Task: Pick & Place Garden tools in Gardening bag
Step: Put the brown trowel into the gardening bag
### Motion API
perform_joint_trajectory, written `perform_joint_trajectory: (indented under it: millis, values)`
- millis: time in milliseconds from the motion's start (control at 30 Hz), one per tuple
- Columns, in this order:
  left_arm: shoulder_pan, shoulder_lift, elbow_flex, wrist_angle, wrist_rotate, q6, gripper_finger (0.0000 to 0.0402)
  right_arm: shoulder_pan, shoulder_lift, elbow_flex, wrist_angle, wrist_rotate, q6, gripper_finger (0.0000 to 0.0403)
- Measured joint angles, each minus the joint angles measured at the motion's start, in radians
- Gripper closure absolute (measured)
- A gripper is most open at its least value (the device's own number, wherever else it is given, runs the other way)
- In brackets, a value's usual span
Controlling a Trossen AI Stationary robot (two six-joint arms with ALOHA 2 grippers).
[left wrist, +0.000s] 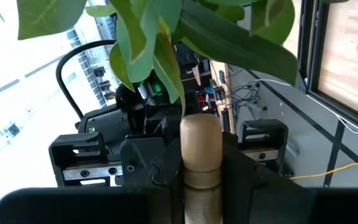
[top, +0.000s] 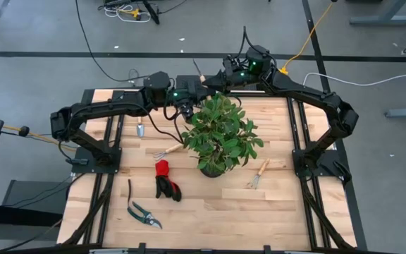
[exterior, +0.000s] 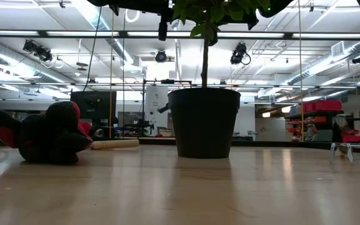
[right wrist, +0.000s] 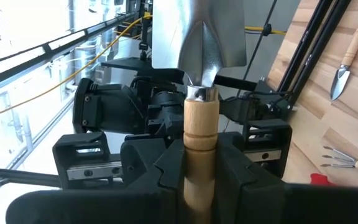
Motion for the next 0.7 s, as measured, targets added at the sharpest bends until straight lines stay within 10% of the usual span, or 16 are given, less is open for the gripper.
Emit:
perform_joint_trajectory:
  millis: [700]
  values:
    - [0.000,0.000,0.002,0.002,-0.029,-0.023,0.0332,0.000,0.000,0.000,0.026,-0.007,-0.005,0.0328]
